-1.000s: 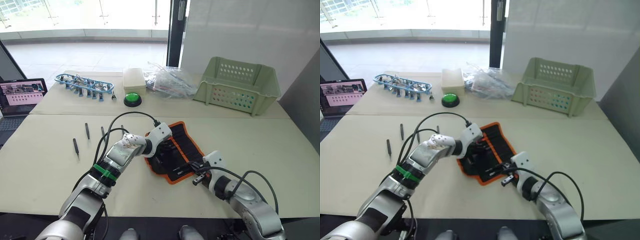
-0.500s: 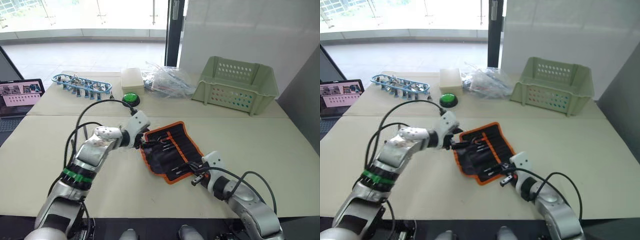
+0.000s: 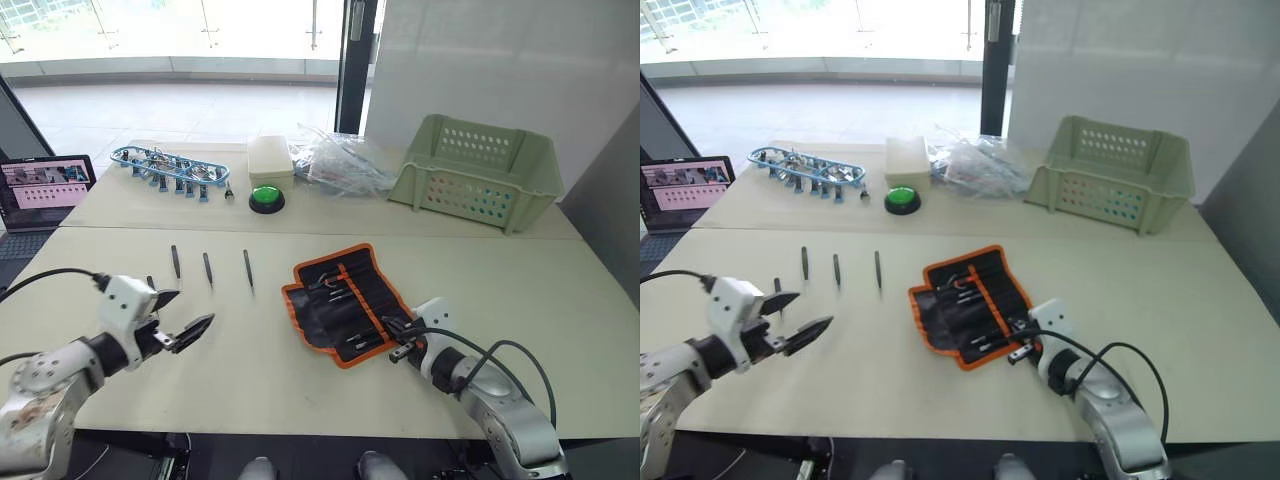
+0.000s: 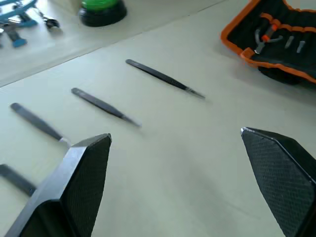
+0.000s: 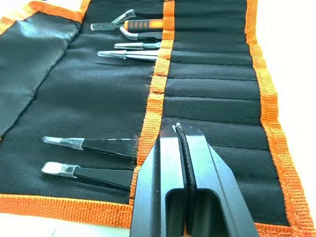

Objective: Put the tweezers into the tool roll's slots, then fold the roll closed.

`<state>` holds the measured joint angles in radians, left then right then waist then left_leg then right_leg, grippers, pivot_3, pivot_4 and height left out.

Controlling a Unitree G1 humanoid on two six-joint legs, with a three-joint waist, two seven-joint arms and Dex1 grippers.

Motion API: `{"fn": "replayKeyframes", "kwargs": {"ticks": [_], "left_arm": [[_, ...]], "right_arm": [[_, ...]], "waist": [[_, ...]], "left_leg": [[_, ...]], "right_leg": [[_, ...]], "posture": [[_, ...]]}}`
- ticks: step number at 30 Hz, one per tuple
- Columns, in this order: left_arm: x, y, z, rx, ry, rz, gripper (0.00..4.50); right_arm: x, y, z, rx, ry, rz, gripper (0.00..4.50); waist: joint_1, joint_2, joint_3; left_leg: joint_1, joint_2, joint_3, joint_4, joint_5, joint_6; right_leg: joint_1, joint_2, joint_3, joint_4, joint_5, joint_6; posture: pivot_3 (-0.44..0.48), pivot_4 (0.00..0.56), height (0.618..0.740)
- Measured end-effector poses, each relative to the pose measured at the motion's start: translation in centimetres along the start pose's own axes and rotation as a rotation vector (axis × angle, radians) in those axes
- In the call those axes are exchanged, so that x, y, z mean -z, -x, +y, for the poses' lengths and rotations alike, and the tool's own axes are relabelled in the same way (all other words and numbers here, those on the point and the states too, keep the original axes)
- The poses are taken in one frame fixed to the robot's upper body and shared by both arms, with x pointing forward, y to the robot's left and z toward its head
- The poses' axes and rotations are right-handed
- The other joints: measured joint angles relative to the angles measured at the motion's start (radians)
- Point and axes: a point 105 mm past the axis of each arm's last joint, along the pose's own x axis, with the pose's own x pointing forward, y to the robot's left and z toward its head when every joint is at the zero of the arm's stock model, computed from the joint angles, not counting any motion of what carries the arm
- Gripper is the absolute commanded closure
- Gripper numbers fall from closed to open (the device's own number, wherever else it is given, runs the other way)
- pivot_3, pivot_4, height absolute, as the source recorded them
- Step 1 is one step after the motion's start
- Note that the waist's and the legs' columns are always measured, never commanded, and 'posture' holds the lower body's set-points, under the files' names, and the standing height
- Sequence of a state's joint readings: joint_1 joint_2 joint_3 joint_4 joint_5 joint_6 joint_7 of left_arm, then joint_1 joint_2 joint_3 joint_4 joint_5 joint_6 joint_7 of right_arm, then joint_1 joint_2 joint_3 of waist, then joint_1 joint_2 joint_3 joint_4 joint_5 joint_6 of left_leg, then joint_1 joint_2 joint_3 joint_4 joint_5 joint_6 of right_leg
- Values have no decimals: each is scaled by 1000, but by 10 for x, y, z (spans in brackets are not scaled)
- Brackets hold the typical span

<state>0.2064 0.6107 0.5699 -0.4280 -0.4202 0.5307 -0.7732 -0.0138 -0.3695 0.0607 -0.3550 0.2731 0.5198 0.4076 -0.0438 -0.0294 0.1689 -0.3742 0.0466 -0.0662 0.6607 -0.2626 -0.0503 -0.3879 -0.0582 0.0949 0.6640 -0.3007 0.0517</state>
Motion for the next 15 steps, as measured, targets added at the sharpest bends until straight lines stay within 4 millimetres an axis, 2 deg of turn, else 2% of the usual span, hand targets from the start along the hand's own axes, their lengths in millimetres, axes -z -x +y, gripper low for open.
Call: {"fn": "replayKeyframes", "kwargs": {"ticks": [3, 7, 9, 12, 15], "left_arm": [[26, 48, 12, -178, 89, 35, 48], [40, 85, 14, -343, 149, 46, 48], [46, 93, 6, -387, 174, 47, 48], [67, 105, -9, -460, 276, 91, 48], [75, 109, -12, -533, 328, 114, 48]], "right_arm": [[7, 3, -3, 8, 10, 24, 4500], [12, 5, -7, 9, 21, 38, 4500], [14, 6, -7, -2, 27, 47, 4500], [16, 6, -8, -17, 37, 58, 4500], [17, 5, -8, -31, 43, 64, 4500]], "waist": [[-2, -3, -2], [13, -8, -5], [11, -14, -8], [2, -18, -11], [2, -19, -12]], "left_leg": [[1, 1, 1, 0, 0, 0], [3, 1, 1, 0, 0, 0], [4, 1, 2, 0, 0, 0], [4, 1, 3, 0, 0, 0], [4, 1, 3, 0, 0, 0]], "right_leg": [[1, 0, 0, -1, 0, 0], [3, 0, 0, -2, -1, 0], [4, 0, 1, -3, -1, 0], [5, 1, 1, -5, -1, 0], [5, 1, 1, -5, -1, 0]], "posture": [[0, 150, 713], [0, 150, 713], [0, 150, 713], [0, 150, 713], [0, 150, 713]]}}
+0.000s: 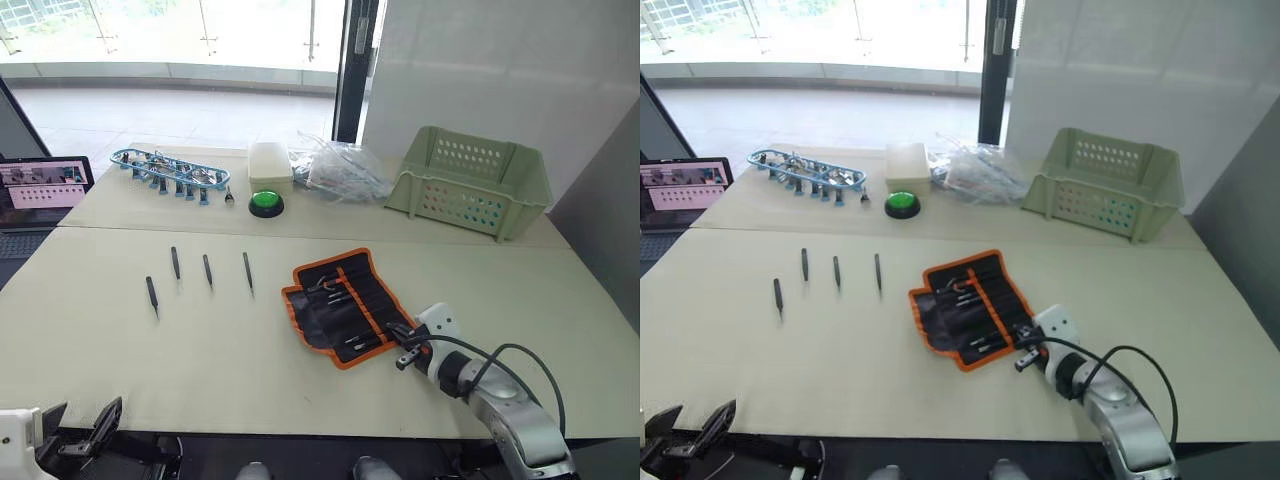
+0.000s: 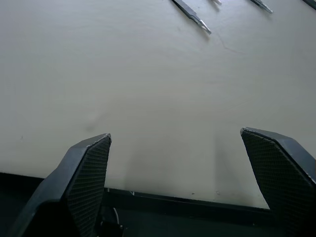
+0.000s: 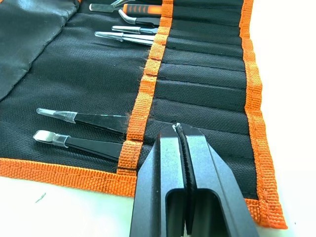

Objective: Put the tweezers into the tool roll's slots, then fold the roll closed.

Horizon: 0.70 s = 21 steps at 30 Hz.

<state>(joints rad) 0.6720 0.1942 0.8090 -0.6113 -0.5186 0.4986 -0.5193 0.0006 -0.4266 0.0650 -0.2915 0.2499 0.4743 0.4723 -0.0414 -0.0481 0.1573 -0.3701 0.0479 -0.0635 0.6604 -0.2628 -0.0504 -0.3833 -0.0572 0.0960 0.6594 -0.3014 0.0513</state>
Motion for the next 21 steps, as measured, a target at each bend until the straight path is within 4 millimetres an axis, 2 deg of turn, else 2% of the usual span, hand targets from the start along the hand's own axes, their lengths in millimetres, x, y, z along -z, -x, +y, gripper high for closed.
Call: {"fn": "replayKeyframes", "kwargs": {"ticks": [6, 12, 14, 17, 19, 21], "left_arm": [[-8, -5, -8, -45, -28, -53, 48], [-17, -19, -26, -11, -42, -71, 48], [-16, -28, -31, -13, -25, -47, 48], [-32, -47, -30, -62, -18, -93, 48], [-44, -62, -35, -92, 10, -142, 48], [-42, -77, -43, -90, 35, -133, 48]], "right_arm": [[1, -1, 2, -14, -2, 6, 4500], [1, -1, 2, -13, -3, 10, 4500], [-1, -2, 2, -12, 1, 2, 4500], [-4, -3, 3, -15, 3, -6, 4500], [-4, -5, 4, -20, 0, -4, 4500], [-3, -6, 6, -23, -6, -1, 4500]], "waist": [[-2, -3, -2], [-1, -1, -2], [-1, 6, -6], [-1, 24, -9], [-1, 23, -11], [-7, 17, -14]], "left_leg": [[0, 0, 0, 0, 0, 0], [0, 0, 0, 0, 0, 0], [0, 0, 0, 0, 0, 0], [1, -1, 1, -3, -1, 1], [1, 0, -1, -3, -1, 1], [1, -1, -1, -3, -1, 1]], "right_leg": [[0, 0, 0, -1, 0, 0], [0, 0, 0, -1, 0, 0], [1, 0, 1, -2, 0, 0], [0, 0, 1, -1, 0, 0], [-1, 1, 1, 1, 0, 0], [-1, 1, 1, 0, 0, 0]], "posture": [[0, 150, 713], [0, 150, 713], [0, 150, 713], [0, 150, 713], [0, 150, 713], [0, 150, 713]]}}
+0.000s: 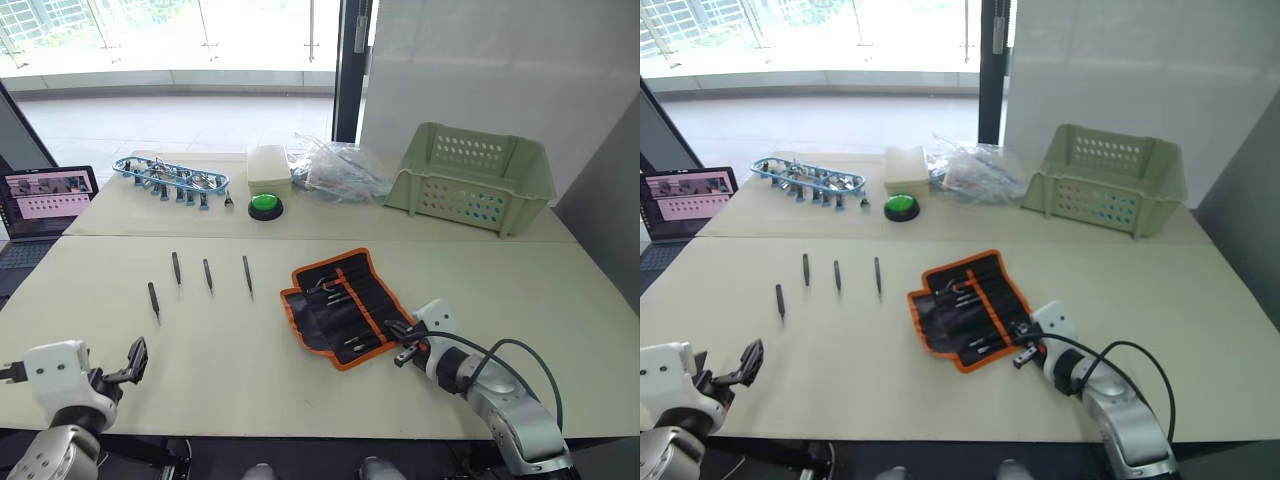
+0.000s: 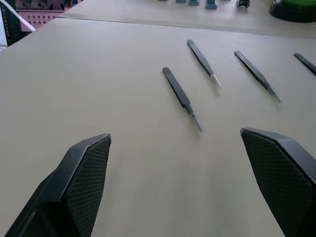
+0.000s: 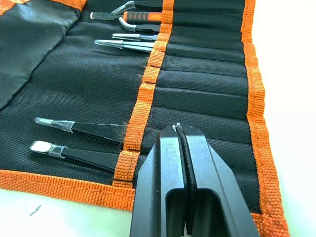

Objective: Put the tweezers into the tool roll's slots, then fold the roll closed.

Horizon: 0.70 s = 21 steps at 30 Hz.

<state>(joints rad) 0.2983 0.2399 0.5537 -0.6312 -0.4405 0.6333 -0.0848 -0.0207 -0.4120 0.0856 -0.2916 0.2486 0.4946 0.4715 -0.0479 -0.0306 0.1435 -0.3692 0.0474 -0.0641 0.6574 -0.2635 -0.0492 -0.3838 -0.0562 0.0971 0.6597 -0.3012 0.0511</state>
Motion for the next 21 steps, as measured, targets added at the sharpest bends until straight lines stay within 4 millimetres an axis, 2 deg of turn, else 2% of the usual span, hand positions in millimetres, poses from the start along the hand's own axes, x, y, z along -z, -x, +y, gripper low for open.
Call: {"fn": "replayKeyframes", "kwargs": {"ticks": [6, 14, 19, 21], "left_arm": [[23, -29, -7, -65, 40, 89, 48], [21, -62, -13, -92, 34, 96, 48], [24, -76, -20, -94, 48, 113, 48], [25, -80, -22, -97, 46, 117, 591]], "right_arm": [[-1, -1, 0, 14, -6, 7, 4500], [-4, -1, 0, 26, -7, 10, 4500], [-4, 0, 0, 35, -5, 14, 4500], [-4, 0, 0, 35, -6, 21, 4500]], "waist": [[2, -7, 0], [6, -5, -1], [7, 3, -6], [8, 6, -8]], "left_leg": [[0, 0, 0, 1, 0, 0], [1, 0, 0, 1, 0, 0], [2, -1, 0, 1, 0, 0], [2, -1, 0, 1, 0, 0]], "right_leg": [[0, 0, -1, 1, 0, 0], [0, 0, -1, 2, 0, 0], [1, 0, -1, 3, 0, 0], [1, 0, 0, 3, 0, 0]], "posture": [[0, 150, 713], [0, 150, 713], [0, 150, 713], [0, 150, 713]]}}
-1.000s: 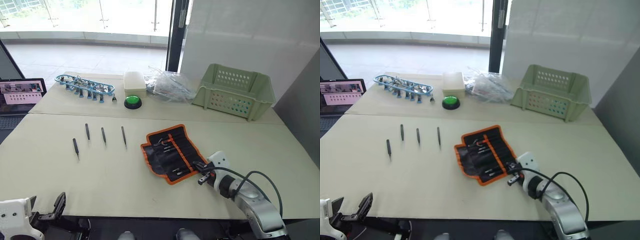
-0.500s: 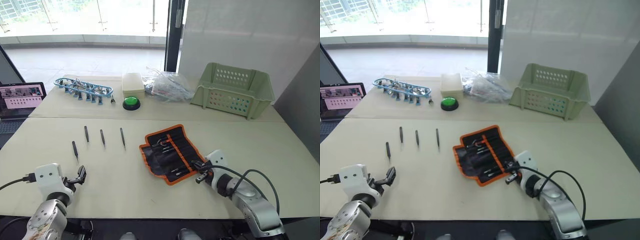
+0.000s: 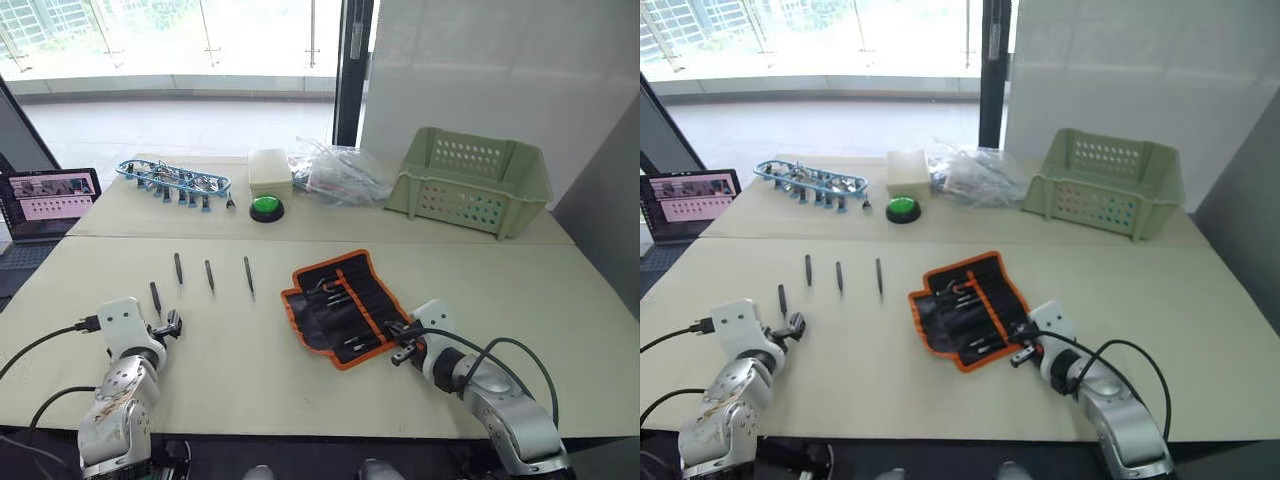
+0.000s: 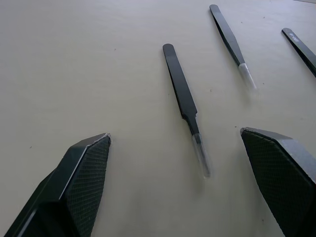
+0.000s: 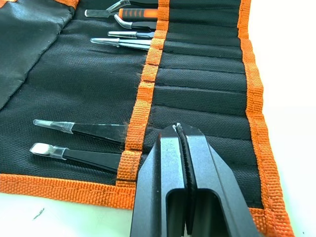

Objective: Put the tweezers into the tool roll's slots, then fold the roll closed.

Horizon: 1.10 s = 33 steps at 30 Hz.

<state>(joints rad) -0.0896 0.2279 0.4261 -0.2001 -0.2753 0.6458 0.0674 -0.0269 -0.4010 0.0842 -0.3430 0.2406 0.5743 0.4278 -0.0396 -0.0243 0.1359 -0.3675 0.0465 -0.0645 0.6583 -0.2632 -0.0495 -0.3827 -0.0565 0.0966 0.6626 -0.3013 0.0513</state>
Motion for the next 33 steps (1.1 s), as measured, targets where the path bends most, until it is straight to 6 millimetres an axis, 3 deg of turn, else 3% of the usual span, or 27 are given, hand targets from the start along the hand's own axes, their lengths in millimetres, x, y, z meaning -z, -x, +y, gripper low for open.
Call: {"fn": "replayKeyframes", "kwargs": {"ticks": [12, 33], "left_arm": [[-4, -16, 0, -7, -12, -15, 4474], [-13, -14, 1, 53, -65, -45, 4495]], "right_arm": [[-2, 2, 2, 5, -1, -1, 4500], [-3, 1, 4, 4, -7, -6, 4500]], "waist": [[28, 1, -1], [21, -3, 2]], "left_leg": [[0, -2, 0, 0, 0, 0], [-2, -1, -1, 0, 0, 0]], "right_leg": [[1, -1, 0, -1, 0, 1], [-2, -1, 0, -2, -1, 1]], "posture": [[0, 150, 713], [0, 150, 713]]}}
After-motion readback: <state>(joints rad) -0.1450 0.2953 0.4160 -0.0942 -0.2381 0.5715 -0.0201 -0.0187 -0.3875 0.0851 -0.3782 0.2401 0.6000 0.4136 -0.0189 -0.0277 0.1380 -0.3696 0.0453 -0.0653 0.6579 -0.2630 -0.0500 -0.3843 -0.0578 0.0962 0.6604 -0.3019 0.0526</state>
